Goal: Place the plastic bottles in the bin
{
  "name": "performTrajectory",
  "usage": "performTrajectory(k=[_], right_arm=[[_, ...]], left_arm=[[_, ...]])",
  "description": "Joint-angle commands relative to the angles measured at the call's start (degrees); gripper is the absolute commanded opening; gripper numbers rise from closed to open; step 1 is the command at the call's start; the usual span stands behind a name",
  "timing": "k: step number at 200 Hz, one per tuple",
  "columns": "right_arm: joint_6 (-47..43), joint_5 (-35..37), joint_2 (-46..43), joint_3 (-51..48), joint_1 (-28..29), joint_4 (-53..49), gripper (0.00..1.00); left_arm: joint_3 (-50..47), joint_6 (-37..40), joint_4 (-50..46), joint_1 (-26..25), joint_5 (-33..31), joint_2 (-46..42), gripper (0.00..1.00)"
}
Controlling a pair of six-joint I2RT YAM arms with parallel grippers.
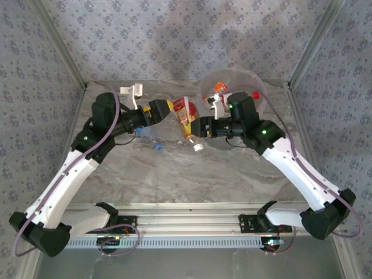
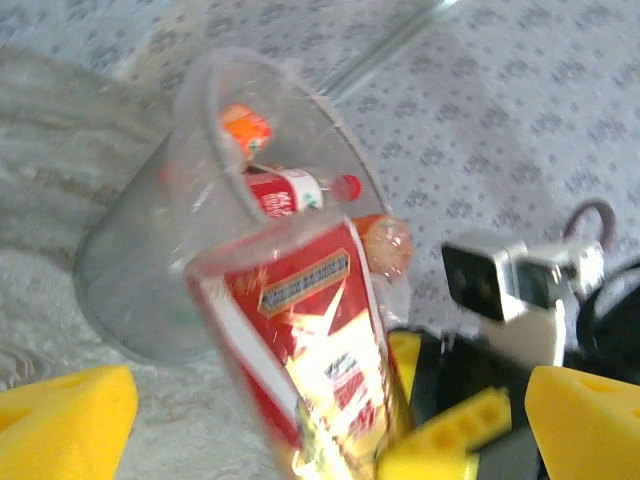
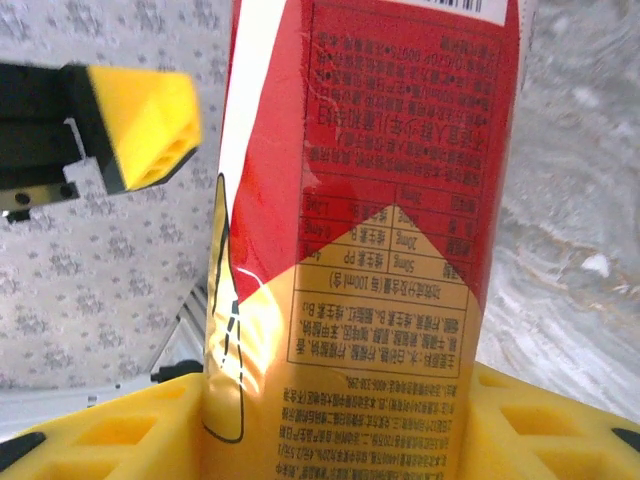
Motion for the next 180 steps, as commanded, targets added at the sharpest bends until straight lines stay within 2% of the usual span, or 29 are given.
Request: performTrajectory(k=[1, 37, 58, 73, 112, 162, 180], right_arm=[[1.3, 0.8, -2.8, 2.8, -2.9, -1.1, 0.56], [1.6, 7.8, -3.1, 8.2, -8.4, -4.4, 0.55], [-0.4, 12.8, -2.3, 11.0, -11.5, -7.8, 0.54], [-1.4, 16.9, -1.3, 13.2, -13.0, -10.2, 0.53], [0.1, 21.7, 2.7, 16.5, -16.4, -12.4, 0.53], [9.5, 27.3, 7.7, 14.4, -16.8, -5.7, 0.53], [12.1, 28.2, 9.4, 13.1, -16.7, -0.1, 0.53]], left_arm=[[1.4, 13.4, 0.4, 0.2, 6.3, -1.7, 1.00], [1.4, 29.2, -6.3, 0.1, 10.3, -2.5, 1.00], [0.1, 34.1, -8.7, 0.1, 10.9, -2.6, 1.00], [-2.2, 34.5, -7.4, 0.1, 11.4, -3.1, 1.00], [-6.9, 33.6, -3.7, 0.1, 12.4, -3.4, 1.00], [-9.0, 32.8, -1.9, 0.1, 13.1, -3.0, 1.00], [-9.4, 32.7, -2.1, 0.1, 13.5, -2.9, 1.00]])
